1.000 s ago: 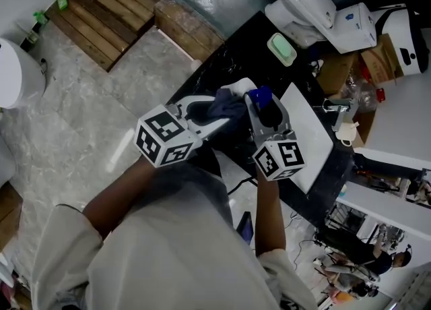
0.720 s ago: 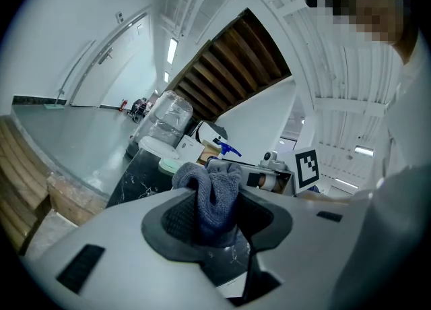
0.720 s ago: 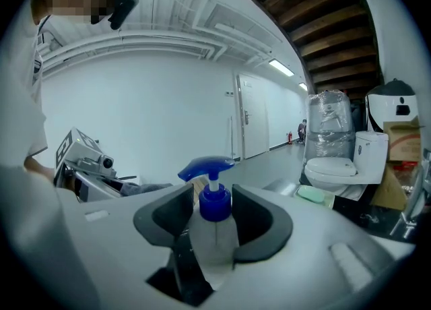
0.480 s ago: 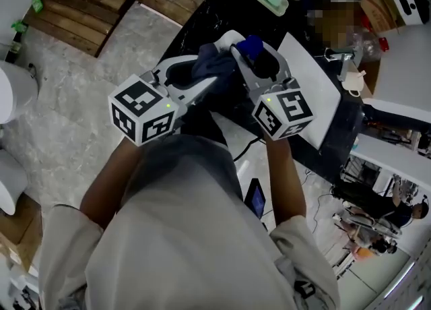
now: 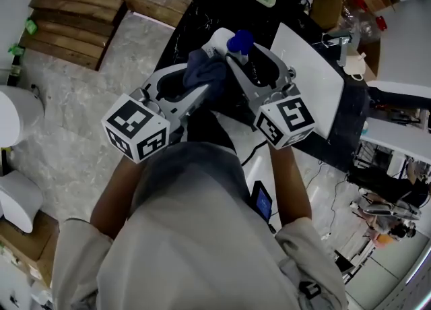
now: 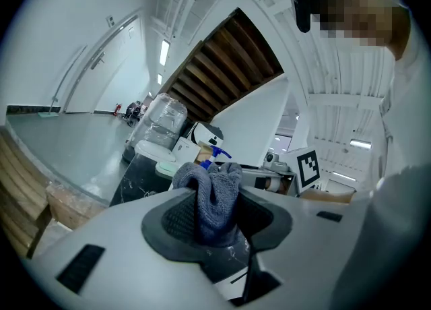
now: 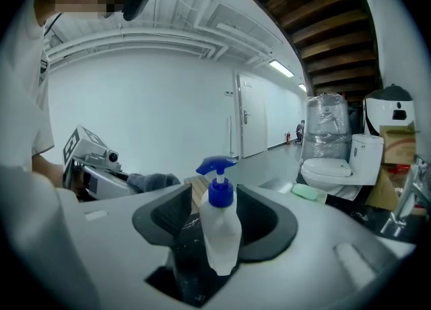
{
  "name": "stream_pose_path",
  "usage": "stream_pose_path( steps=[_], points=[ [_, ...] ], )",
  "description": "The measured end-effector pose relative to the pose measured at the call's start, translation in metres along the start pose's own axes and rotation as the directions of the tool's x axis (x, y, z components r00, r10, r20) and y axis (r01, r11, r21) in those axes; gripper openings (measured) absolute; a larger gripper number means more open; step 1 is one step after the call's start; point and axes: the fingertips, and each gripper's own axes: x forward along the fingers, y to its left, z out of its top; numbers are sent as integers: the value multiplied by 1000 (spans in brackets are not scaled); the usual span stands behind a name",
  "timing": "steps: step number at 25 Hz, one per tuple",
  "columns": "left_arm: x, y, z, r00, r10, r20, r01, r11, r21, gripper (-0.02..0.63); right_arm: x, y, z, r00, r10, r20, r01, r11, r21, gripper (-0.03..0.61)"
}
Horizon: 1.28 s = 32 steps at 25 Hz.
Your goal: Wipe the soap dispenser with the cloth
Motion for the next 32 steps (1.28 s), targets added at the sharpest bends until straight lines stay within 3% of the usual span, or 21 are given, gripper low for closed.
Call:
stream_pose_path(
  steps=[4, 6, 9, 15, 22, 32],
  points=[
    [-8, -1, 4, 999, 21, 40, -22, 1000, 9, 135, -24, 11, -3, 1000, -21, 16, 21, 1000, 7, 176],
    [-14, 0, 8, 998, 35, 50, -36, 999, 20, 135, -39, 17, -6, 999, -38, 21, 38, 999, -4, 127],
    [-19, -3, 11, 997, 57, 53, -60, 997, 54, 135, -62, 24, -9, 998, -50, 47, 51, 999, -15, 0],
    [-32, -26, 9, 994, 74, 79, -84, 987, 135, 135, -106, 40, -6, 993, -19, 115, 25, 998, -50, -2],
    [-38, -63, 9, 987, 130, 99, -148, 969, 198, 135, -165, 43, -13, 990, -6, 142, 9, 1000, -21, -2],
    [-36, -122, 0, 972, 175, 154, -210, 945, 252, 135, -216, 50, -14, 985, -61, 164, 71, 996, -59, -2]
  ],
)
